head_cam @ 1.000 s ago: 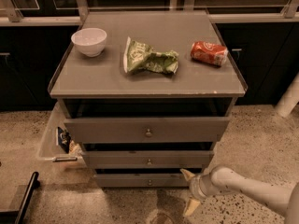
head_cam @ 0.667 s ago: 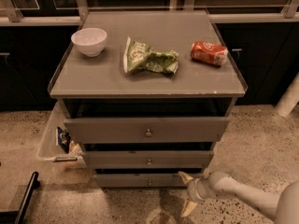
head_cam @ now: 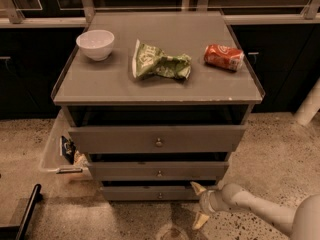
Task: Open bottom drawer
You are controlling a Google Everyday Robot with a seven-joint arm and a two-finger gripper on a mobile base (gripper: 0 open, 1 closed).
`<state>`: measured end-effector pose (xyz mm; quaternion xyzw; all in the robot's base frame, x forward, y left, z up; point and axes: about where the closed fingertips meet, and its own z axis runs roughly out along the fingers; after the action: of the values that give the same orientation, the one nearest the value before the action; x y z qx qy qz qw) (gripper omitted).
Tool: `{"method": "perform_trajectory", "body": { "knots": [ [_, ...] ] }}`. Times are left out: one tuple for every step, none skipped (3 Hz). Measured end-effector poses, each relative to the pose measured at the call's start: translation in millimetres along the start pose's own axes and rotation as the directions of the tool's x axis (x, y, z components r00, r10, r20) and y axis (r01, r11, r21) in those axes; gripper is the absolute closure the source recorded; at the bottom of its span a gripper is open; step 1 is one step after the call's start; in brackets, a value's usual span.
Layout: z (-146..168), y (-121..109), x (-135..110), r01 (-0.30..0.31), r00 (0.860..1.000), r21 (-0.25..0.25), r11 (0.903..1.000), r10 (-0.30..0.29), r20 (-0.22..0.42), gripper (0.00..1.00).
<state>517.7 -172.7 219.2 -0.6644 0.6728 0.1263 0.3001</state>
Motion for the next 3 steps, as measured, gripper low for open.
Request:
{"method": "perform_trajectory", "body": {
  "knots": [
    [2.2,-9.8,5.2,0.019,1.000,0.034,0.9992,-0.019,-0.004,0.00],
    [5.9,-16.5,9.4,0.044,0.999,0.058,0.9974,-0.043,-0.013,0.00],
    [12.0,-21.1,13.4,0.065,0.998,0.067,0.9956,-0.063,-0.024,0.00]
  ]
}}
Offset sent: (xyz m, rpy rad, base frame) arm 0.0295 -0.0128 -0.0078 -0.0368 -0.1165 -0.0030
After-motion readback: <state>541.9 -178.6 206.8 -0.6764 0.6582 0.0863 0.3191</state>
